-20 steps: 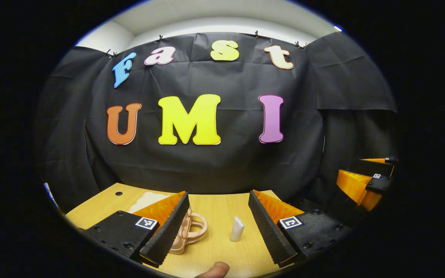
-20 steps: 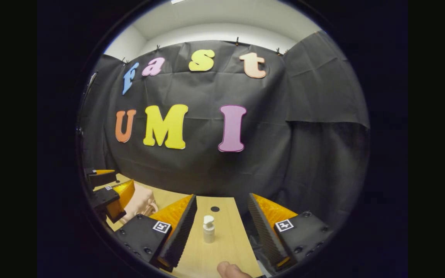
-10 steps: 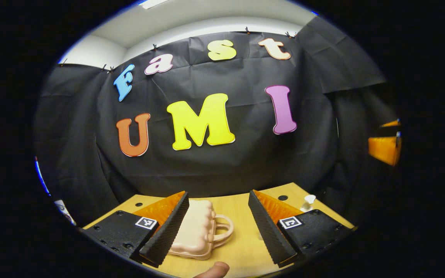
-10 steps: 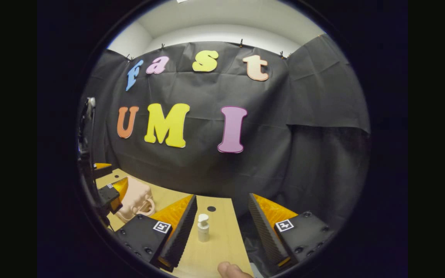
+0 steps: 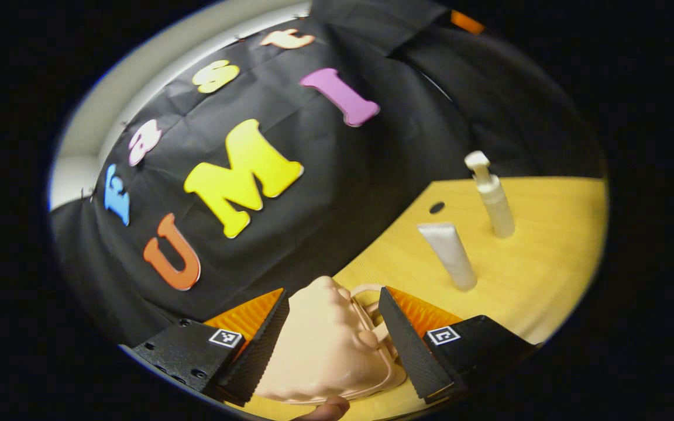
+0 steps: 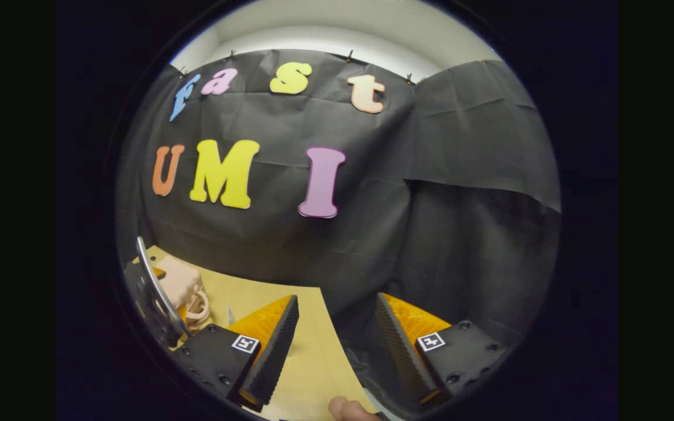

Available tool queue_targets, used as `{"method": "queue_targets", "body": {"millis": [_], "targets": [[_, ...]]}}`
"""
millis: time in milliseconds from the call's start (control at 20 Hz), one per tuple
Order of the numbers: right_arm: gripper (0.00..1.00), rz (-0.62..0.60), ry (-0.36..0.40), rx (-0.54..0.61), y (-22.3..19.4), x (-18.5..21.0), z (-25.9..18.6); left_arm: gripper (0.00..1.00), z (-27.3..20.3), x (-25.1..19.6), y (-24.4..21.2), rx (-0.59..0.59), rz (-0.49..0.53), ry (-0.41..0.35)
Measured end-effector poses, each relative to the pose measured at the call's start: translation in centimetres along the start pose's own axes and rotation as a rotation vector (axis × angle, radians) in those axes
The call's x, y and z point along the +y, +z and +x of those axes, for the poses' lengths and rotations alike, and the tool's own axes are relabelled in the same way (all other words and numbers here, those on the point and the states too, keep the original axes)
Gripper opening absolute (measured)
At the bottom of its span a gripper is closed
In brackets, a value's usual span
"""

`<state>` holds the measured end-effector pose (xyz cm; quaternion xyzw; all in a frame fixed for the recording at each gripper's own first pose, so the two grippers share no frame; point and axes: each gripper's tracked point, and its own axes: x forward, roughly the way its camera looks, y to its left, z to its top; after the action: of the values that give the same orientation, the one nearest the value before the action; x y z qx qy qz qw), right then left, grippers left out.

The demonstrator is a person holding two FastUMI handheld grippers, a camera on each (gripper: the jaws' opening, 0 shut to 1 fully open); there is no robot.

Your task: First open the suitcase, pack the skin care products into it, and then close the suitcase.

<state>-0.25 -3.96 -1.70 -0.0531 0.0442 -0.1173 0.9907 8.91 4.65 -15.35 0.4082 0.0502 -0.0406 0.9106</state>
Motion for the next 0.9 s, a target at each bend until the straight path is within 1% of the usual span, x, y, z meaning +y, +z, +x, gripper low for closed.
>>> {"method": "queue_targets", "body": {"millis": [100,200,300,550,600,700,800,850,900], "targets": [[0.80,0.000,-0.029,0.020,-0.8,0.4,-0.4,0.97,0.5,-1.6,-0.6,-0.026,0.150,-0.018],[0.79,-0.004,-0.045,0.038,-1.5,0.8,-0.9,0.97,1.5,-2.3,-0.7,-0.052,0.251,-0.011],[0.79,-0.020,-0.051,0.054,-2.1,0.7,-1.2,0.97,1.6,-3.0,-1.7,-0.029,0.341,0.011],[0.79,-0.041,-0.036,0.085,-3.1,-1.2,-0.2,0.96,3.6,-2.6,-3.7,0.062,0.415,0.047],[0.80,-0.036,-0.024,0.090,-3.4,-1.5,0.1,0.96,4.0,-2.7,-3.8,0.075,0.428,0.054],[0.79,-0.006,0.028,0.093,-3.4,-1.6,0.9,0.96,4.7,-2.8,-4.9,0.121,0.442,0.062],[0.79,0.013,0.075,0.099,-3.8,-1.8,2.1,0.90,5.5,-2.4,-5.3,0.163,0.467,0.078],[0.79,0.016,0.098,0.102,-4.2,-1.9,2.9,0.80,5.9,-2.2,-5.5,0.186,0.483,0.089],[0.79,0.017,0.125,0.105,-4.4,-1.8,3.6,0.75,6.1,-2.1,-5.5,0.202,0.492,0.096]]}}
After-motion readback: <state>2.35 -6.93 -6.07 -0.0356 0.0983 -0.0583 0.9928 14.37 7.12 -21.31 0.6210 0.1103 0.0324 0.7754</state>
